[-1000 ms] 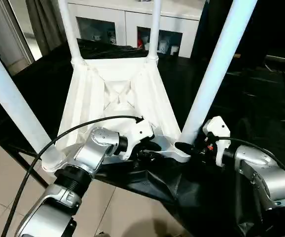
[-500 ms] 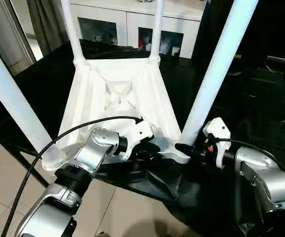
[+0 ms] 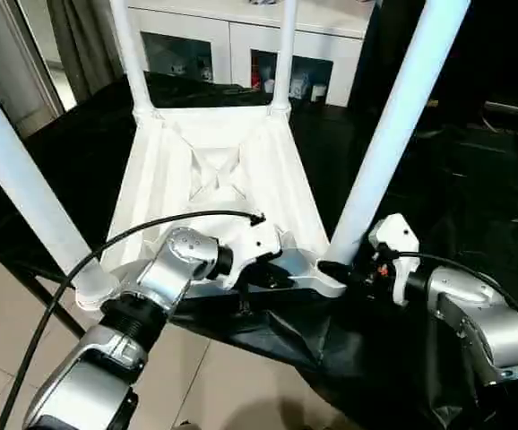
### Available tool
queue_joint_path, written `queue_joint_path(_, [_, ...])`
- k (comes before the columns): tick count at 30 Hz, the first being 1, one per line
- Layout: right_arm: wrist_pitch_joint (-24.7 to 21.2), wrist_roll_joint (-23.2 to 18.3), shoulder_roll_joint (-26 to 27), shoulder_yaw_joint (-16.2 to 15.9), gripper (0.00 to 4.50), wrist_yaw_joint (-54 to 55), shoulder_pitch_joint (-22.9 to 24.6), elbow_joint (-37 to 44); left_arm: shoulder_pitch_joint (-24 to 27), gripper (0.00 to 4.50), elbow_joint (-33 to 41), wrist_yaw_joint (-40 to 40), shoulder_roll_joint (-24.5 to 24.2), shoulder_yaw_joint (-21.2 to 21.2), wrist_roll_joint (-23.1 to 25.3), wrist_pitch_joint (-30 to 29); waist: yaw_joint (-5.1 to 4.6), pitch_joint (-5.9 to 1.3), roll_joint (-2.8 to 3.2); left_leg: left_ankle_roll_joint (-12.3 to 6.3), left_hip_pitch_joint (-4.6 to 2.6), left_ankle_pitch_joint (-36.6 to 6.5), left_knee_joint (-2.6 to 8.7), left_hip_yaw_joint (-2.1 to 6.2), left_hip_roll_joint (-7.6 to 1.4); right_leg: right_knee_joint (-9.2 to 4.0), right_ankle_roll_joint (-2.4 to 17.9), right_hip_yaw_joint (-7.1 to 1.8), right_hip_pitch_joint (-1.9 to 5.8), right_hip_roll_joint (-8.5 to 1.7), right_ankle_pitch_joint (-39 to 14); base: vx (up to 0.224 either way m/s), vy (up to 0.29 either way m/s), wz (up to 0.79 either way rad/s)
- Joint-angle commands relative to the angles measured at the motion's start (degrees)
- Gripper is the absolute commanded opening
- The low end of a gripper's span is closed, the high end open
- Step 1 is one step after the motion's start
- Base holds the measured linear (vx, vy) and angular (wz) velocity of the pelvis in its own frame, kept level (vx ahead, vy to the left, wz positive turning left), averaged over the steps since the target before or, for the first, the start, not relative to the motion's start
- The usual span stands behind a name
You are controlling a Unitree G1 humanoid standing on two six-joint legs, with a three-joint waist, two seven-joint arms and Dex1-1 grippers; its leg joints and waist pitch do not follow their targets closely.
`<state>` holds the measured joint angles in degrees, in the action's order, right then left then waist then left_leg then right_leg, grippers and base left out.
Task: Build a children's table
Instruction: Rotate leg to tighten
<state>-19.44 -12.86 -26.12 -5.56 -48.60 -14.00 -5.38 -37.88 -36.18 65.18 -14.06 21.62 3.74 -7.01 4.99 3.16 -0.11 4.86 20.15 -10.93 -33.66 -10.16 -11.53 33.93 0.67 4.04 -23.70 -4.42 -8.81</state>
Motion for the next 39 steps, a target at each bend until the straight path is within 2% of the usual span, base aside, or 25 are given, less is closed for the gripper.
queue_joint_path(1, [-0.8, -0.1, -0.5, -1.2, 2.04, -1.0, 0.7, 0.0, -0.3, 0.00, -1.8, -0.6, -0.7, 0.7, 1.6, -0.6, -0.03, -3.47, -0.71, -3.30, 0.13, -12.5, 3.92, 0.28, -1.14, -4.96, 8.2, -2.27, 3.14, -3.44, -22.4, 0.000, 0.000, 0.00])
queue_joint_path(9, [-0.9, 0.3, 0.2, -0.9, 2.03, 0.4, 1.6, -0.1, 0.3, 0.00, -1.3, -1.0, 0.8, -2.2, -1.9, -1.9, -0.07, -3.36, -0.71, -3.34, 0.16, -12.7, 4.00, 0.32, -1.18, -5.08, 7.9, -2.25, 3.05, -3.43, -23.4, 0.000, 0.000, 0.00])
queue_joint_path(12, [-1.4, 4.5, 4.5, 0.4, 2.02, 11.7, 0.4, -5.3, -0.1, 0.00, -3.0, -6.8, 2.6, -3.4, -1.3, -4.0, -0.29, -3.09, -0.71, -2.69, 0.20, -13.5, 4.06, 0.30, -0.99, -5.38, 7.2, -2.13, 2.78, -3.44, -26.2, 0.000, 0.000, 0.00])
queue_joint_path(13, [-1.7, 5.9, 7.1, 1.4, 2.02, 17.5, -0.2, -7.5, -0.5, 0.00, -4.2, -9.8, 3.7, -4.0, -0.9, -4.6, -0.67, -3.01, -0.81, -2.03, 0.28, -14.2, 4.19, 0.46, -0.81, -5.61, 6.2, -1.89, 2.87, -3.40, -28.9, 0.000, 0.000, 0.00])
queue_joint_path(14, [-1.8, 6.0, 7.6, 1.6, 2.02, 18.5, -0.3, -7.9, -0.7, 0.00, -4.4, -10.4, 3.9, -4.1, -0.9, -4.8, -1.03, -2.92, -0.75, -1.68, -0.08, -15.5, 4.01, 0.44, -0.54, -6.16, 5.0, -1.74, 2.41, -3.35, -32.2, 0.000, 0.000, 0.00])
queue_joint_path(15, [-2.2, 6.4, 9.4, 2.4, 2.02, 21.8, -0.7, -9.0, -1.1, 0.00, -5.2, -12.4, 4.7, -4.6, -0.7, -5.2, -1.41, -2.87, -0.98, -1.62, -0.12, -16.1, 4.00, 0.49, -0.49, -6.40, 4.5, -1.65, 2.33, -3.31, -33.7, 0.000, 0.000, 0.00])
queue_joint_path(16, [-3.1, 7.3, 13.3, 4.1, 2.02, 29.5, -1.8, -11.7, -2.4, 0.00, -7.5, -17.6, 6.8, -5.6, -0.3, -5.8, -1.81, -2.82, -0.93, -1.45, -0.22, -16.8, 3.86, 0.56, -0.30, -6.79, 3.6, -1.48, 2.15, -3.28, -35.8, 0.000, 0.000, 0.00])
queue_joint_path(17, [-3.3, 7.5, 14.2, 4.4, 2.02, 31.4, -2.1, -12.3, -2.8, 0.00, -8.1, -18.9, 7.3, -5.8, -0.2, -5.9, -2.14, -2.68, -0.72, -1.23, -0.21, -17.5, 3.76, 0.69, -0.02, -7.26, 2.6, -1.17, 1.89, -3.26, -38.3, 0.000, 0.000, 0.00])
queue_joint_path(18, [-3.7, 7.6, 15.6, 5.0, 2.02, 34.0, -2.7, -13.3, -3.5, 0.00, -9.1, -21.1, 8.2, -6.5, -0.3, -6.2, -2.29, -2.78, -0.71, -0.99, -0.29, -18.0, 3.85, 0.93, -0.01, -7.36, 2.1, -0.95, 2.03, -3.32, -39.0, 0.000, 0.000, 0.00])
queue_joint_path(19, [-3.9, 7.3, 17.6, 5.9, 2.02, 36.7, -3.5, -14.5, -4.4, 0.00, -10.3, -23.2, 9.2, -7.0, -0.5, -6.6, -2.55, -2.86, -0.72, -1.23, -0.15, -18.2, 4.01, 1.12, -0.07, -7.49, 1.6, -0.78, 2.36, -3.31, -38.5, 0.000, 0.000, 0.00])
queue_joint_path(20, [-3.7, 6.8, 19.3, 6.4, 2.02, 38.6, -4.5, -15.6, -5.3, 0.00, -11.4, -25.3, 10.2, -7.4, -0.4, -6.5, -2.90, -2.78, -0.40, -1.60, -0.41, -19.1, 4.19, 1.19, -0.12, -7.94, 1.7, -0.51, 2.12, -3.30, -38.3, 0.000, 0.000, 0.00])
queue_joint_path(22, [-3.1, 6.6, 22.6, 6.9, 2.02, 42.5, -6.7, -18.0, -7.0, 0.00, -13.5, -29.1, 12.0, -7.8, 0.1, -6.0, -3.32, -2.89, -0.17, -1.69, -0.59, -20.5, 4.28, 1.38, -0.18, -8.11, 2.3, -0.31, 2.05, -3.34, -37.0, 0.000, 0.000, 0.00])
queue_joint_path(23, [-2.4, 7.6, 24.0, 5.7, 2.02, 43.5, -8.5, -19.6, -8.1, 0.00, -14.7, -30.6, 13.0, -7.4, 0.9, -5.1, -3.52, -3.05, -0.09, -1.76, -0.43, -20.7, 4.70, 1.63, -0.57, -7.79, 3.0, -0.23, 2.60, -3.42, -34.0, 0.000, 0.000, 0.00])
queue_joint_path(25, [-1.9, 8.3, 24.2, 4.8, 2.02, 43.2, -9.0, -20.0, -8.4, 0.00, -14.9, -30.7, 13.2, -7.2, 1.1, -4.7, -3.68, -3.03, 0.06, -1.82, 0.07, -20.9, 5.06, 1.80, -0.82, -7.47, 3.8, -0.02, 3.14, -3.43, -30.3, 0.000, 0.000, 0.00])
queue_joint_path(27, [-0.1, 8.1, 24.6, 4.9, 2.02, 42.7, -9.7, -20.3, -8.7, 0.00, -14.8, -29.1, 13.5, -6.7, 1.4, -3.7, -3.46, -3.07, -0.31, -2.39, -0.27, -20.9, 4.99, 1.44, -0.66, -7.48, 4.7, -0.17, 2.97, -3.79, -29.1, 0.000, 0.000, 0.00])
queue_joint_path(28, [0.6, 7.8, 24.6, 5.4, 2.02, 42.5, -9.7, -20.0, -8.6, 0.00, -14.8, -28.2, 13.4, -6.4, 1.5, -3.4, -3.48, -3.10, -0.40, -2.60, -0.16, -20.4, 4.97, 1.41, -0.63, -7.38, 4.9, -0.22, 3.08, -3.90, -28.8, 0.000, 0.000, 0.00])
queue_joint_path(29, [1.1, 7.4, 24.8, 5.9, 2.57, 42.6, -9.7, -19.8, -8.5, 0.00, -14.8, -27.6, 13.2, -6.2, 1.6, -2.8, -3.40, -3.18, -0.29, -2.91, -0.07, -19.5, 5.02, 1.35, -0.74, -7.21, 5.3, -0.35, 3.16, -4.06, -28.1, 0.000, 0.000, 0.00])
queue_joint_path(32, [1.9, 6.1, 24.6, 7.3, 2.77, 42.0, -9.7, -19.1, -8.1, 0.00, -14.7, -25.9, 12.7, -5.9, 1.5, -1.8, -3.22, -3.27, -0.33, -3.39, -0.04, -17.9, 4.98, 1.12, -0.86, -6.90, 6.6, -0.69, 3.16, -4.16, -25.7, 0.000, 0.000, 0.00])
queue_joint_path(34, [2.6, 6.6, 23.5, 7.3, 2.98, 41.2, -10.0, -18.6, -8.1, 0.00, -15.2, -24.6, 12.1, -5.6, 1.3, -0.2, -3.12, -3.15, -0.34, -3.60, -0.02, -17.5, 4.94, 0.97, -0.77, -6.88, 7.0, -0.76, 3.15, -4.06, -25.5, 0.000, 0.000, 0.00])
queue_joint_path(37, [3.2, 6.5, 20.4, 6.8, 3.14, 36.1, -10.6, -17.0, -8.1, 0.00, -15.7, -22.2, 10.9, -5.4, 1.2, 1.5, -2.83, -3.22, -0.41, -4.06, -0.13, -16.5, 4.68, 0.73, -0.53, -7.04, 6.4, -0.79, 3.15, -4.12, -27.4, 0.000, 0.000, 0.00])
queue_joint_path(39, [2.4, 6.1, 18.7, 6.2, 3.14, 33.1, -10.3, -15.5, -7.8, 0.00, -15.3, -20.8, 10.3, -5.3, 1.1, 2.1, -2.41, -3.46, -0.44, -4.75, -0.07, -14.2, 4.60, 0.65, -0.64, -6.72, 6.7, -0.89, 3.48, -4.15, -25.4, 0.000, 0.000, 0.00])
